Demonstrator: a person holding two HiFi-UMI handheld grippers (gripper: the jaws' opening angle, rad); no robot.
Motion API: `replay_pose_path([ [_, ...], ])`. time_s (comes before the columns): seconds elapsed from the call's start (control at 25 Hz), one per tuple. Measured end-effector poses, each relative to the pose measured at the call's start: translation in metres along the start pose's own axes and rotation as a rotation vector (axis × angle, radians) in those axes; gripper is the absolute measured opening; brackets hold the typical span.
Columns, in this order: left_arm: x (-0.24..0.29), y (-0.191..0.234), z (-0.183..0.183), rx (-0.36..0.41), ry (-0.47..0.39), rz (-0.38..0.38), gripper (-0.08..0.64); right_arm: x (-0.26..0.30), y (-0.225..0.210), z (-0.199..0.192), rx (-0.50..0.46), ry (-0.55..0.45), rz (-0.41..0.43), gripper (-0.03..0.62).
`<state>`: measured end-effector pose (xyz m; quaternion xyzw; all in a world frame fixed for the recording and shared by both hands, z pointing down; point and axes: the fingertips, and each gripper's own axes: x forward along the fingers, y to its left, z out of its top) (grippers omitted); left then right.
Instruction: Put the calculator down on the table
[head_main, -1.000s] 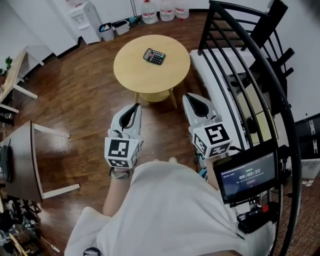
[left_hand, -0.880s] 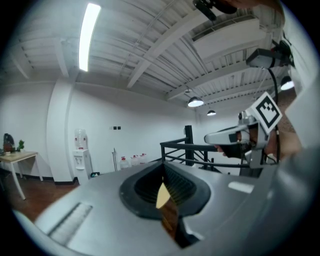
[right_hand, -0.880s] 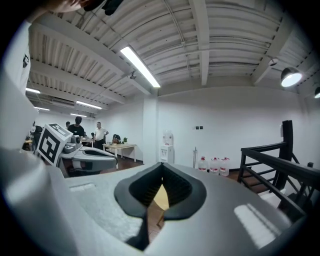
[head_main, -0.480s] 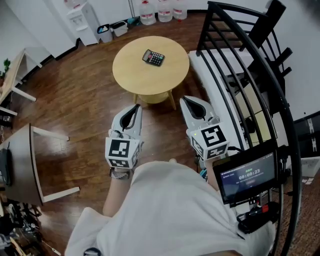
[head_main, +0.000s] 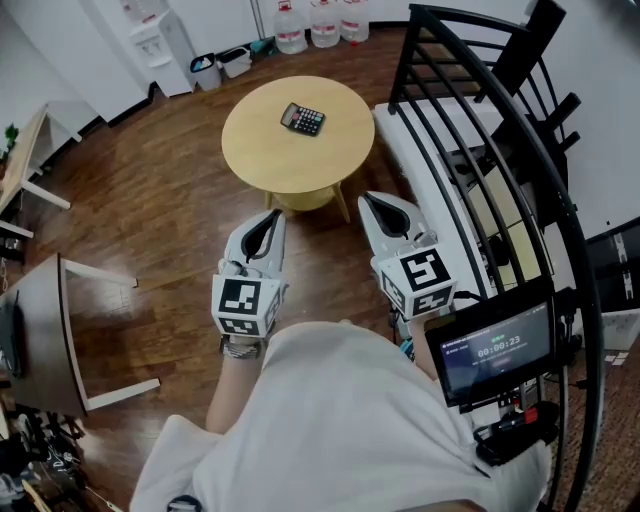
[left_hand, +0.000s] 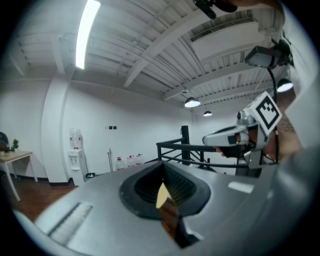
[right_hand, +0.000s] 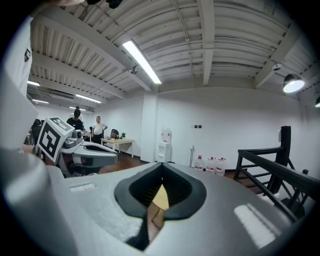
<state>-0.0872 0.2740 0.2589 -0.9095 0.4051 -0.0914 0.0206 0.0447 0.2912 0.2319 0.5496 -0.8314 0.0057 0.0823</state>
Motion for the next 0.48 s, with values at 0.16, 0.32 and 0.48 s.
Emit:
replay_pose_path([
  [0.16,0.0009,-0.0003,0.0011,0.003,-0.004,-0.003,0.008,0.0009,-0.0002,0.0013,0.002,-0.006,0.000,0.002],
  [0.32,0.0009,-0.0042,0.0000,0.004,-0.003,-0.005,0.008,-0.0006,-0.0004,-0.0007,0.003,-0.008,0.002,0.002],
  [0.48,0.0014,-0.0061,0.0000,0.008,0.005,0.000,0.008,-0.0018,0.0000,-0.0027,0.006,-0.008,0.003,0.002],
])
